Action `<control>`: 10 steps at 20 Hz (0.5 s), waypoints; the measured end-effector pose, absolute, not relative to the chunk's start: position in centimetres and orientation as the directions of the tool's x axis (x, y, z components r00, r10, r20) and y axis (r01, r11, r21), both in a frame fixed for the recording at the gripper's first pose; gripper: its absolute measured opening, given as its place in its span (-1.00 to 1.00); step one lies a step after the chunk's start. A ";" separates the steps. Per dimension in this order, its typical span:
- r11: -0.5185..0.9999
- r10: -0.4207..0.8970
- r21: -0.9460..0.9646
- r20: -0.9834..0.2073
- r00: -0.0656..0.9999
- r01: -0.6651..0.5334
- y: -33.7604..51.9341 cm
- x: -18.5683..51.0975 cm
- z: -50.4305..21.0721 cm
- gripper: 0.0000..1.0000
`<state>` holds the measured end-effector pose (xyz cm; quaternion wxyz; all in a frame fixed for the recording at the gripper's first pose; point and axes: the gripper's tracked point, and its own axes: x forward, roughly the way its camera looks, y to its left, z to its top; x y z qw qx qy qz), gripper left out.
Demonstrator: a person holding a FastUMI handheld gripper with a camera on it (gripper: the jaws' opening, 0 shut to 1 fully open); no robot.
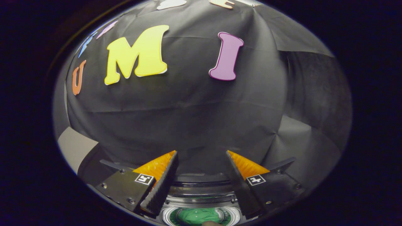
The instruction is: Put the clothes into the washing machine and then close the washing machine lid.
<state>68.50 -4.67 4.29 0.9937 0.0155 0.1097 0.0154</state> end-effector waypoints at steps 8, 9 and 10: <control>0.999 0.022 0.033 -0.097 0.995 -0.018 -4.9 65.9 4.1 0.85; 0.999 0.022 0.035 -0.087 0.996 -0.019 -5.0 65.5 4.0 0.85; 0.999 0.024 0.036 -0.077 0.997 -0.021 -5.0 65.1 3.9 0.84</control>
